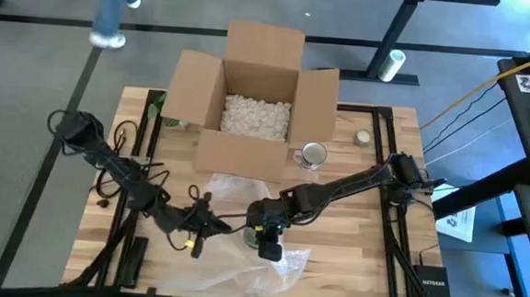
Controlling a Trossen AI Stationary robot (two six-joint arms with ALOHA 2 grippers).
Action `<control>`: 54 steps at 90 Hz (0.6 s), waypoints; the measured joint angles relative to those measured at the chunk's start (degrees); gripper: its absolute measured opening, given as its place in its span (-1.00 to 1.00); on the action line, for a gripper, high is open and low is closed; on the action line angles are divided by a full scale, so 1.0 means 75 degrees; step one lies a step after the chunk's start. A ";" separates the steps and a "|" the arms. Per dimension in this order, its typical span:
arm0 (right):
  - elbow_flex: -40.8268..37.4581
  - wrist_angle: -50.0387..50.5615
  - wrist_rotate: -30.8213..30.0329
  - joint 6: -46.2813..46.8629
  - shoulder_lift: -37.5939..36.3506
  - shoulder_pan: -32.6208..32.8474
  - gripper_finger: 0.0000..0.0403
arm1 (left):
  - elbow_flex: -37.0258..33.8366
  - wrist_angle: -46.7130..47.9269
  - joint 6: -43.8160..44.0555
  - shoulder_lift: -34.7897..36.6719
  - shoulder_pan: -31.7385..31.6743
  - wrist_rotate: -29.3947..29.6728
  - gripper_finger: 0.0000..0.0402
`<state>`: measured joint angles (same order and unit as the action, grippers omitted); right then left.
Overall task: Wrap mug
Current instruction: Wrap the green mug with the bubble wrap
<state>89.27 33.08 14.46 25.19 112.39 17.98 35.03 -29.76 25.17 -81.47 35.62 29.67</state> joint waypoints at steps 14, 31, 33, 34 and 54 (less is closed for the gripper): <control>0.0000 -0.0026 -0.0134 -0.0001 0.0007 0.0000 -0.62 | 0.0330 0.0032 -0.0222 -0.0395 -0.0380 -0.0781 -1.00; 0.0006 -0.0054 -0.0134 -0.0002 0.0007 0.0000 -0.62 | 0.0714 0.0042 -0.0175 -0.1024 -0.0625 -0.1275 -1.00; 0.0006 -0.0067 -0.0134 -0.0003 0.0007 0.0000 -0.62 | 0.0759 0.0038 -0.0173 -0.1096 -0.0648 -0.1344 -1.00; 0.0006 -0.0074 -0.0135 -0.0003 0.0007 0.0000 -0.62 | 0.0783 0.0038 -0.0172 -0.1137 -0.0660 -0.1382 -1.00; 0.0006 -0.0171 -0.0195 0.0000 0.0007 0.0000 -0.62 | 0.1048 0.0047 0.0054 -0.1708 -0.0825 -0.1734 -1.00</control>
<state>89.32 31.80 12.99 25.19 112.44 17.98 42.89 -29.41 25.57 -94.28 29.43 16.67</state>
